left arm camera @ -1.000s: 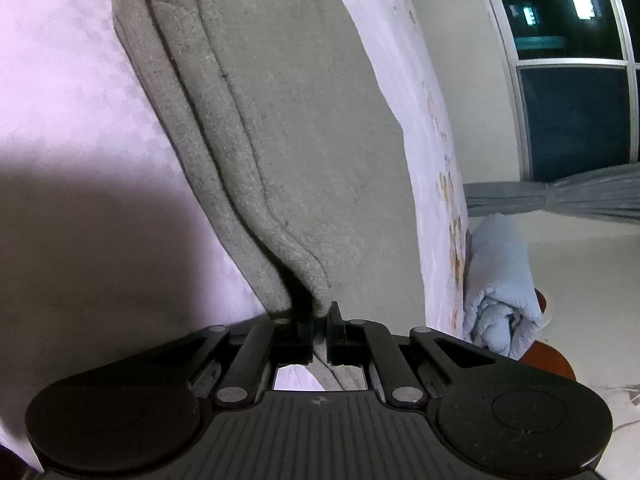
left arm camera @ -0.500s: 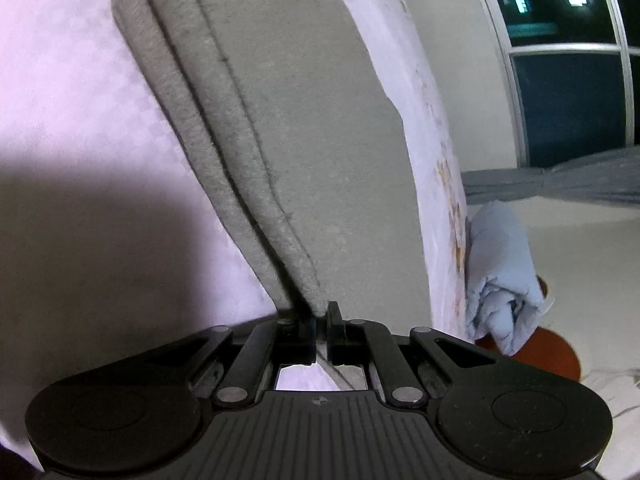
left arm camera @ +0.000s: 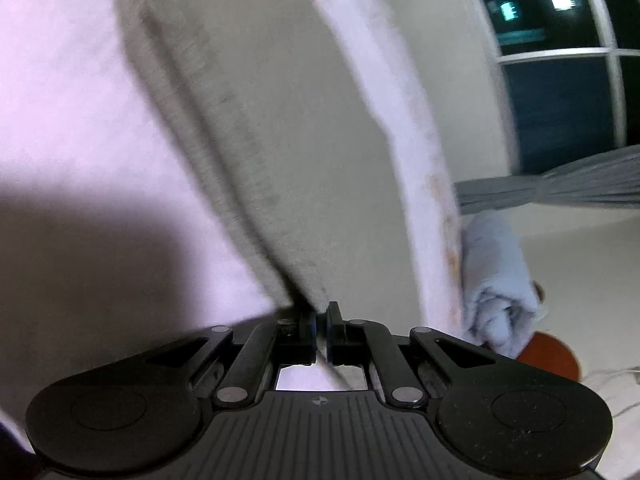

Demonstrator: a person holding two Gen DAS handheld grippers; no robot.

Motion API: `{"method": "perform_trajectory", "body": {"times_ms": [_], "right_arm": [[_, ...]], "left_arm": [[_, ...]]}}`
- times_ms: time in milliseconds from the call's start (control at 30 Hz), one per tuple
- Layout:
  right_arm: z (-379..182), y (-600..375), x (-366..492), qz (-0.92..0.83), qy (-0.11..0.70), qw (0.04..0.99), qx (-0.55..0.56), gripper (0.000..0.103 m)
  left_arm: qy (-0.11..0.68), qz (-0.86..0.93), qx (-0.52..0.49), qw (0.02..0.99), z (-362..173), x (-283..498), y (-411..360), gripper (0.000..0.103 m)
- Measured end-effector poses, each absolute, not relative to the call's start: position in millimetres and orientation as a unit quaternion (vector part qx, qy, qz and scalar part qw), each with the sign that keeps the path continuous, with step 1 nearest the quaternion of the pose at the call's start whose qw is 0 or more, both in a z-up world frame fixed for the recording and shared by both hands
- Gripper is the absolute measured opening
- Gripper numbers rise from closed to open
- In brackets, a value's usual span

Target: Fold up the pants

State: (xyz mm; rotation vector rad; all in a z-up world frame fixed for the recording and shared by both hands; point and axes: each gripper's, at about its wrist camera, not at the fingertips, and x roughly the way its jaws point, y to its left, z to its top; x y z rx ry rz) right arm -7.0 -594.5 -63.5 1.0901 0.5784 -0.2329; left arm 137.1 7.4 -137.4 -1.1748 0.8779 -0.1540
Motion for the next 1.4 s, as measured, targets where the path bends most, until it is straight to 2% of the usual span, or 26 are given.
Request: {"method": "perform_trajectory", "body": {"times_ms": [167,267,300,367,467,633,700,733,767,800,833,867,933,1100,1233,1300,1400], "right_arm": [[-62,-594,-7,-0.124,0.286,0.801,0.511,0.000],[-41,-588,-19,-0.125,0.311,0.829,0.447,0.001],[-27,-582,-20,-0.118,0.310,0.850,0.409,0.011],[-7,-570,-13,-0.095,0.295,0.872,0.379,0.014],[16,-533,38,-0.041,0.299,0.893,0.332,0.016],[37,-420,138,0.090,0.338,0.910,0.223,0.017],[38,-368,173,0.142,0.345,0.911,0.176,0.017],[35,-345,189,0.158,0.348,0.913,0.143,0.017],[32,-324,205,0.172,0.356,0.911,0.118,0.017],[27,-305,223,0.191,0.360,0.907,0.104,0.017],[23,-293,243,0.213,0.363,0.901,0.104,0.017],[17,-281,264,0.233,0.371,0.892,0.112,0.016],[7,-261,307,0.246,0.396,0.877,0.116,0.017],[-15,-232,383,0.277,0.456,0.837,0.123,0.013],[-25,-217,396,0.301,0.489,0.813,0.101,0.013],[-28,-214,397,0.320,0.497,0.799,0.111,0.013],[-31,-214,396,0.326,0.507,0.790,0.117,0.011]], "left_arm": [[0.404,-0.066,-0.520,0.750,-122,125,18,0.004],[0.389,-0.069,-0.478,0.785,-93,112,36,0.004],[0.381,-0.071,-0.461,0.798,-82,114,41,0.004],[0.368,-0.072,-0.421,0.826,-62,134,43,0.004],[0.355,-0.047,-0.310,0.881,-42,180,33,0.005],[0.355,0.028,-0.140,0.924,-46,208,44,0.007],[0.350,0.054,-0.130,0.926,-46,214,61,0.009],[0.350,0.064,-0.147,0.923,-48,214,75,0.012],[0.350,0.073,-0.148,0.922,-49,215,83,0.022],[0.350,0.086,-0.137,0.923,-50,215,92,0.043],[0.346,0.095,-0.125,0.925,-51,213,101,0.057],[0.335,0.104,-0.114,0.929,-50,212,103,0.076],[0.318,0.124,-0.101,0.934,-49,212,117,0.077],[0.300,0.107,-0.174,0.932,-50,207,146,0.077],[0.263,0.115,-0.212,0.934,-47,184,155,0.077],[0.271,0.152,-0.204,0.928,-51,184,163,0.077],[0.302,0.151,-0.250,0.908,-67,190,191,0.077]]}}
